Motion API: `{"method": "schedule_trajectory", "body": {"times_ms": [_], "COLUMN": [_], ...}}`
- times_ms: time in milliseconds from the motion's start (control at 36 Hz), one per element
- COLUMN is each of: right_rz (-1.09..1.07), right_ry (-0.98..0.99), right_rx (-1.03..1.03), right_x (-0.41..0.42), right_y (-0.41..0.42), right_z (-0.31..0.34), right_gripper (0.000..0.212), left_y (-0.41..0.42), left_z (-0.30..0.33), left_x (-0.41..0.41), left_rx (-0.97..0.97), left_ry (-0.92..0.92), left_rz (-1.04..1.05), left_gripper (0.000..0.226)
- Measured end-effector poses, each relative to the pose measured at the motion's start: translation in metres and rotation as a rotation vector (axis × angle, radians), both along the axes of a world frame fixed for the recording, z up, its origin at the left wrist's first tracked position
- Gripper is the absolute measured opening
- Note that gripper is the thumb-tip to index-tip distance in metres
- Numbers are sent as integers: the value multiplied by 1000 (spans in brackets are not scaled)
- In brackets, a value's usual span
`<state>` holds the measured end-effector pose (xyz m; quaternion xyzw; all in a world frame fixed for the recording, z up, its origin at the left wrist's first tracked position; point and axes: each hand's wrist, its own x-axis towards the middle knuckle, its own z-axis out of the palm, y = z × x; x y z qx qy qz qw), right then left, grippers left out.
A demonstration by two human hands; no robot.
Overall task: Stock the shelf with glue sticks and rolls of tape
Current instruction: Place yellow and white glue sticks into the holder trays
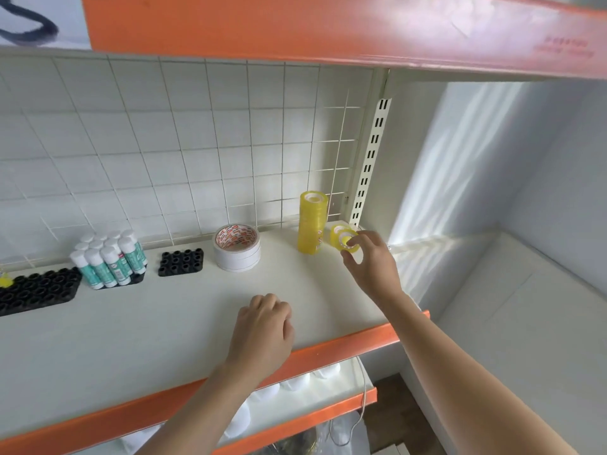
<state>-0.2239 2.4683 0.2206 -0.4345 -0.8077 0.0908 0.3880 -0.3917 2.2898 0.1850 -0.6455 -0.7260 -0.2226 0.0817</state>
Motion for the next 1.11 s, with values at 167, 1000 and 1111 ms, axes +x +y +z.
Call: {"method": "schedule_trajectory", "body": {"times_ms": [167, 1000, 1111], "right_rz": [-40, -67, -83], "right_ry": [6, -44, -43], "right_rx": [-85, -321, -342], "right_x": [-10, -32, -34], "right_y": [37, 73, 74], "right_z": [5, -14, -10], "right_gripper": [17, 23, 25], "left_y": [2, 3, 3], "left_z": [-5, -7, -5], "left_x": [2, 5, 5], "left_rx": [34, 42, 34], "left_ry": [-38, -45, -48], "left_rz": [17, 25, 30], "left_gripper": [23, 26, 26]}}
